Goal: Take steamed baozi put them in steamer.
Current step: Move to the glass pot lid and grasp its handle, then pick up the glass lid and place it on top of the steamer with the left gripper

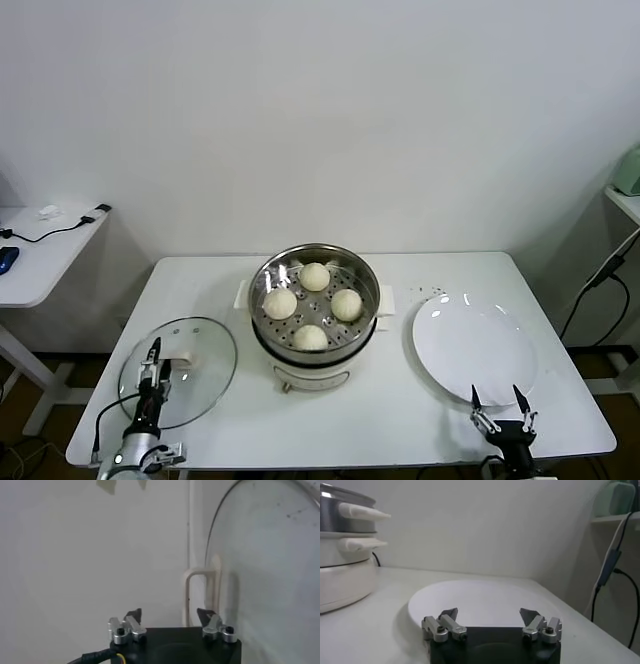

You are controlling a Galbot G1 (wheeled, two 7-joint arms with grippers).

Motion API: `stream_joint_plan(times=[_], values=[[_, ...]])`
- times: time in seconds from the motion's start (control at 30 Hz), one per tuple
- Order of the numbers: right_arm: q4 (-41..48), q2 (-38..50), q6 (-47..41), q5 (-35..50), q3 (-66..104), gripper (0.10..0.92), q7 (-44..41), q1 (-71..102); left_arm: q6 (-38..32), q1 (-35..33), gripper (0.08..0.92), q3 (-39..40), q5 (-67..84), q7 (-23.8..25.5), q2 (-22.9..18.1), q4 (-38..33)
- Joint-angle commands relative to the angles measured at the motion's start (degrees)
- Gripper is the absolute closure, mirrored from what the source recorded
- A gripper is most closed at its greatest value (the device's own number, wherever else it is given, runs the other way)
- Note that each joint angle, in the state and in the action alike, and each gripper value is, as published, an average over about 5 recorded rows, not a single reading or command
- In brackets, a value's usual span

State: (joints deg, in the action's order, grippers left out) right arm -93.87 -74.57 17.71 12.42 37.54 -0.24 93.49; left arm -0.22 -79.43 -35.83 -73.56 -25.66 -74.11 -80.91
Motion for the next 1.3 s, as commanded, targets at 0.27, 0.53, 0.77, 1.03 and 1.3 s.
stream_joint_plan(times=[0.27, 0.53, 0.77, 1.03, 1.3], values=[[0.86, -0.06, 0.3, -0.18, -0.04, 0.203, -0.47, 0.21, 0.05, 1.05, 0.52, 0.21, -0.45, 1.46, 0.21, 1.72], [0.7, -0.12, 0.33, -0.22, -0.04, 0.203, -0.59, 0.32, -0.41, 1.0, 0.754, -0.1, 0.11, 1.18, 0.14, 1.38], [0.39, -0.19, 0.37, -0.24, 0.11, 0.203, -0.64, 0.48, -0.28, -0.18, 0.868, -1.27, 3.98, 1.86, 0.54, -4.66], [-0.13, -0.07, -0.27, -1.14, 0.49, 0.203, -0.08, 0.81, 8.0, -6.39, 0.868, -4.36, 19.66, 14.52, 7.72, -23.28], [-2.02, -0.9, -3.17, -2.74, 0.28, 0.203, 1.27, 0.77, 22.32, -3.67, 0.868, -3.34, 21.45, 27.74, 13.96, -40.24]])
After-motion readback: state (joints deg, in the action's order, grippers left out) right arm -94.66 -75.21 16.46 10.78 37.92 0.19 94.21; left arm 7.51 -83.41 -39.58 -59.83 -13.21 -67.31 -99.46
